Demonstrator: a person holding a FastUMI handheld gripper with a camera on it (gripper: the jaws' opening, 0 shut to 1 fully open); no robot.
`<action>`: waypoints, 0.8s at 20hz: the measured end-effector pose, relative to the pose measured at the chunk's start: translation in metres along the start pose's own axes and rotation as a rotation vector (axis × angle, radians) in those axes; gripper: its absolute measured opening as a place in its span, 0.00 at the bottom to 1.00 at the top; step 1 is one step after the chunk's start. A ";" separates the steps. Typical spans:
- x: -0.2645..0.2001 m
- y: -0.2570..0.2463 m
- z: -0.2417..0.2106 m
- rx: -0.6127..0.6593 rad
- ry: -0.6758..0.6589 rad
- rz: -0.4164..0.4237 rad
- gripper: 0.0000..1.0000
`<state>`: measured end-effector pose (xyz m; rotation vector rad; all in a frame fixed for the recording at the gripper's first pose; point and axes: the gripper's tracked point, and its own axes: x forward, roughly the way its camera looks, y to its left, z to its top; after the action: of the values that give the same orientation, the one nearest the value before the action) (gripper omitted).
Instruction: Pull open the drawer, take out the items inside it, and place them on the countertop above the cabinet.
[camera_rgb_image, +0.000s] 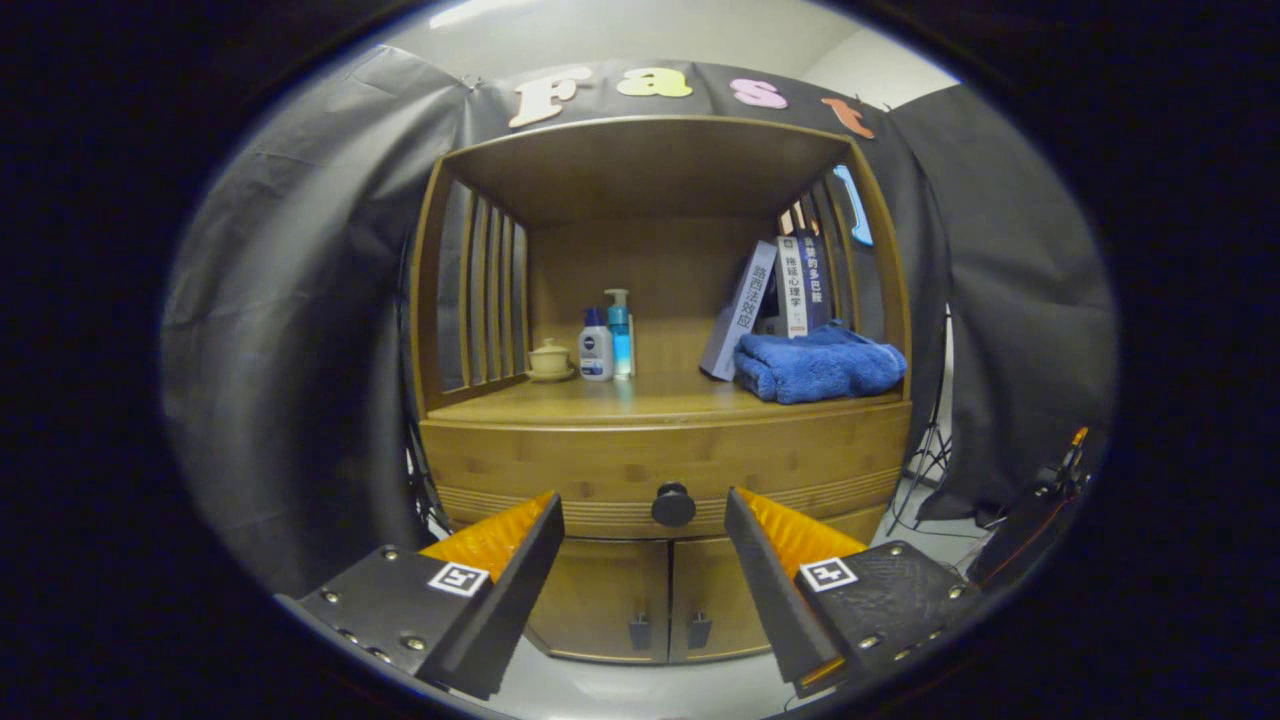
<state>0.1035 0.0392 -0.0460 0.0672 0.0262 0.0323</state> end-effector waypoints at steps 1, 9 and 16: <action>0.012 -0.002 -0.001 -0.010 -0.002 -0.007 0.97; 0.087 -0.009 -0.028 -0.075 0.000 -0.027 0.97; 0.117 0.000 -0.074 -0.067 0.088 -0.009 0.94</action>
<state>0.2181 0.0477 -0.1223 -0.0014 0.1130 0.0270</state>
